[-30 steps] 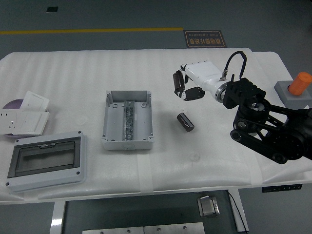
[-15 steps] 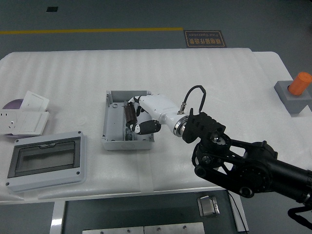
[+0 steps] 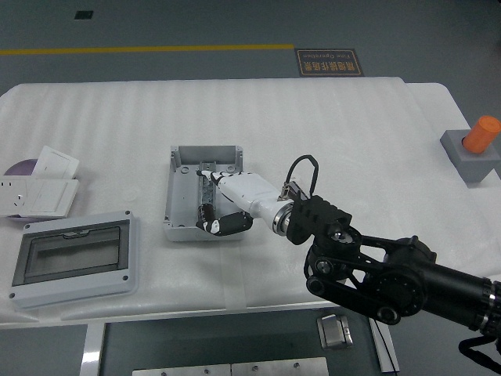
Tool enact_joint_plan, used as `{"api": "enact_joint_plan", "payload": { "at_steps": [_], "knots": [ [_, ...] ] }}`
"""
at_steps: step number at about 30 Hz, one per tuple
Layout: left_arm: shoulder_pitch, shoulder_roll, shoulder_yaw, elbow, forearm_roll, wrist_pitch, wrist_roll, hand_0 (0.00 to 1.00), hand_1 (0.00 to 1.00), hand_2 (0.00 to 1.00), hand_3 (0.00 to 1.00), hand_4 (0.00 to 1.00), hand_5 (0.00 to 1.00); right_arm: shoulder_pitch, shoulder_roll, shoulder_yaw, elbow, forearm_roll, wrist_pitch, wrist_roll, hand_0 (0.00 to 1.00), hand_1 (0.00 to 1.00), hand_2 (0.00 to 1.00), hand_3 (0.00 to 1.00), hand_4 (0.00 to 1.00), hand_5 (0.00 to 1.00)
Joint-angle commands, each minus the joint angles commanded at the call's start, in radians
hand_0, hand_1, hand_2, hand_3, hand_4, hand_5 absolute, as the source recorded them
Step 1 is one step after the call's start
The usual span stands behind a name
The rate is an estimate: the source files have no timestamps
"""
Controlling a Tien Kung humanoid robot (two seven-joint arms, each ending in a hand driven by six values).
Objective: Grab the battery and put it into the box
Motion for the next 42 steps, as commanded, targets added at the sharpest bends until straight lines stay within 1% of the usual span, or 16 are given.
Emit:
{"api": "enact_joint_plan", "payload": {
  "at_steps": [3,6,9,11,12,16,17,18,20,25,28,29,30,35,36,42],
  "knots": [
    [-0.002,0.000,-0.002,0.000,-0.001,0.001,0.000,0.628,0.652,0.315,0.575,0.500,0.504,0.007,-0.033,0.022,-0.002,-0.015,-0.003,-0.010,0.927,0.860,0.932,0.998,0.861,0.524],
    [-0.002,-0.001,-0.003,0.000,-0.004,0.001,0.000,0.629,0.652,0.300,0.573,0.501,0.501,0.019,-0.091,0.047,-0.008,-0.033,0.004,-0.023,0.930,0.857,0.927,0.998,0.881,0.536],
    [-0.002,-0.002,-0.007,0.000,-0.003,0.000,0.001,0.629,0.652,0.300,0.573,0.501,0.501,0.044,-0.153,0.041,-0.007,-0.046,0.029,-0.033,0.930,0.857,0.927,0.998,0.881,0.536],
    [-0.003,-0.001,-0.011,0.000,-0.002,0.000,0.001,0.629,0.652,0.300,0.573,0.501,0.501,0.068,-0.194,0.018,-0.002,-0.046,0.049,-0.033,0.930,0.857,0.927,0.998,0.881,0.536],
    [-0.003,-0.001,-0.013,-0.001,-0.001,0.000,0.001,0.627,0.654,0.302,0.572,0.501,0.499,0.085,-0.217,-0.004,0.003,-0.047,0.061,-0.031,0.913,0.836,0.875,0.998,0.887,0.544],
    [-0.007,0.001,-0.017,-0.001,0.001,0.000,0.000,0.627,0.654,0.302,0.572,0.501,0.499,0.154,-0.297,-0.090,0.021,-0.067,0.103,-0.020,0.913,0.836,0.875,0.998,0.887,0.544],
    [-0.007,0.002,-0.017,-0.001,0.001,0.000,0.000,0.627,0.654,0.302,0.572,0.501,0.499,0.171,-0.312,-0.113,0.025,-0.075,0.110,-0.016,0.913,0.836,0.875,0.998,0.887,0.544],
    [-0.008,0.002,-0.017,-0.001,0.001,0.000,0.000,0.630,0.654,0.310,0.574,0.500,0.494,0.189,-0.324,-0.137,0.030,-0.090,0.118,-0.013,0.887,0.806,0.839,0.988,0.881,0.543],
    [-0.008,0.003,-0.018,-0.001,0.002,0.000,0.000,0.630,0.654,0.310,0.574,0.500,0.494,0.228,-0.343,-0.192,0.037,-0.126,0.130,-0.006,0.887,0.806,0.839,0.988,0.881,0.543],
    [-0.010,0.006,-0.019,-0.001,0.004,0.001,-0.001,0.630,0.653,0.313,0.573,0.497,0.490,0.297,-0.359,-0.312,0.034,-0.198,0.142,0.009,0.886,0.802,0.830,0.976,0.867,0.523],
    [-0.012,0.007,-0.016,-0.001,0.003,0.001,-0.001,0.630,0.653,0.313,0.573,0.497,0.490,0.320,-0.351,-0.353,0.023,-0.228,0.179,0.033,0.886,0.802,0.830,0.976,0.867,0.523],
    [-0.012,0.007,-0.016,-0.001,0.004,0.001,-0.001,0.630,0.653,0.313,0.573,0.497,0.490,0.324,-0.346,-0.352,0.020,-0.237,0.196,0.043,0.886,0.802,0.830,0.976,0.867,0.523],
    [-0.013,0.008,-0.016,-0.001,0.004,0.000,-0.001,0.629,0.653,0.314,0.573,0.496,0.486,0.329,-0.339,-0.346,0.015,-0.247,0.216,0.055,0.891,0.806,0.833,0.982,0.863,0.482],
    [-0.020,0.008,-0.020,-0.003,0.010,0.001,-0.003,0.629,0.653,0.314,0.573,0.496,0.486,0.333,-0.309,-0.308,-0.020,-0.285,0.298,0.107,0.891,0.806,0.833,0.982,0.863,0.482],
    [-0.021,0.008,-0.021,-0.004,0.010,0.001,-0.003,0.630,0.653,0.313,0.572,0.496,0.487,0.333,-0.305,-0.305,-0.028,-0.288,0.304,0.110,0.890,0.806,0.835,0.985,0.850,0.451],
    [-0.024,0.008,-0.026,-0.005,0.015,0.000,-0.004,0.630,0.653,0.314,0.571,0.496,0.487,0.324,-0.283,-0.289,-0.075,-0.301,0.320,0.128,0.891,0.807,0.839,0.990,0.854,0.460]
  ]
}}
